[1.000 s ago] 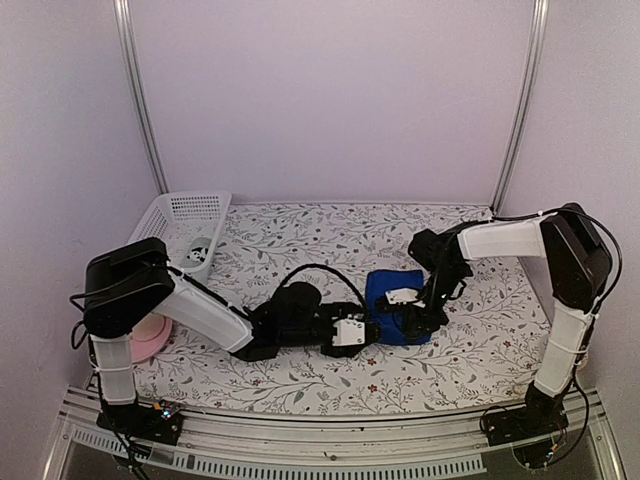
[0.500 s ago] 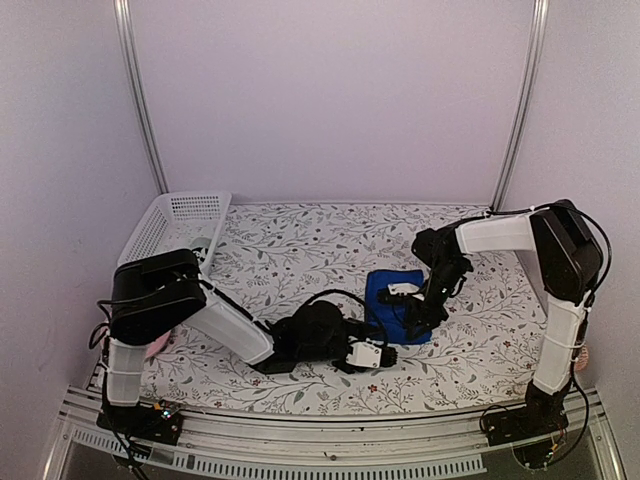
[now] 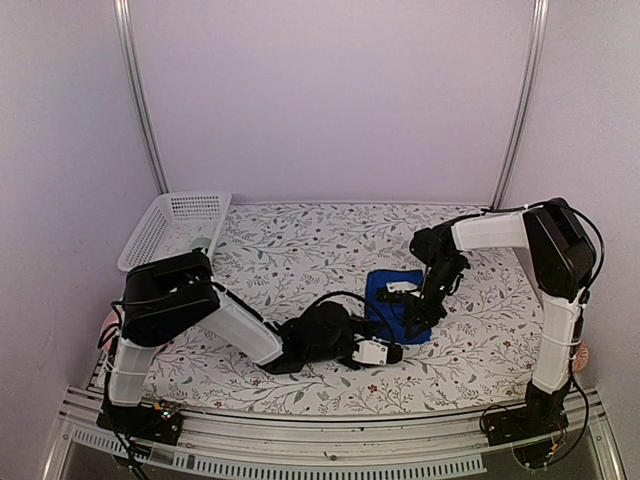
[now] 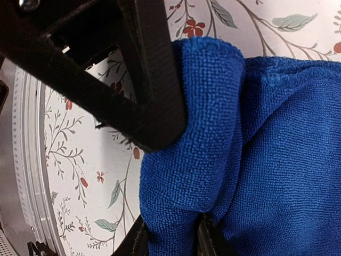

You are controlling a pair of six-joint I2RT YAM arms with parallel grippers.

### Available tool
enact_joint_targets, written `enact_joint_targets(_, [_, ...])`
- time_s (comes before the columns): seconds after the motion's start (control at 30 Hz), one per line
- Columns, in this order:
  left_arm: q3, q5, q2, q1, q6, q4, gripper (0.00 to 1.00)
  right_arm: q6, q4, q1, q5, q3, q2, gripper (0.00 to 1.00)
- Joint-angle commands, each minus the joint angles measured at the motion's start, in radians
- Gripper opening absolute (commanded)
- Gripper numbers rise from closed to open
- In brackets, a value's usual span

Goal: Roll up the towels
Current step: Roll the towel at the center of the board.

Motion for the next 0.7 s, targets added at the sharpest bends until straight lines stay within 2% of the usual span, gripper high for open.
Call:
enact_joint_targets(0.0, [0.020,-0.020,0.035,0.010,0.022,-0.012,0.55,-0.002,0.004,-0.013,0.073,0.024,0.053,0.31])
enact_joint_targets(0.2, [0.035,-0.047,0.053,0.020,0.037,-0.042,0.53,-0.016,-0.033,-0.013,0.071,0.067,0.085,0.31])
enact_joint_targets(0.43, [0.056,-0.071,0.070,0.030,0.040,-0.114,0.41,-0.030,-0.053,-0.015,0.066,0.082,0.087,0.31])
enact_joint_targets(0.53, [0.068,-0.074,0.081,0.038,0.030,-0.141,0.34,-0.036,-0.056,-0.017,0.066,0.087,0.081,0.31])
enact_joint_targets(0.67, [0.074,-0.071,0.082,0.040,0.017,-0.164,0.17,-0.040,-0.056,-0.020,0.067,0.087,0.069,0.32])
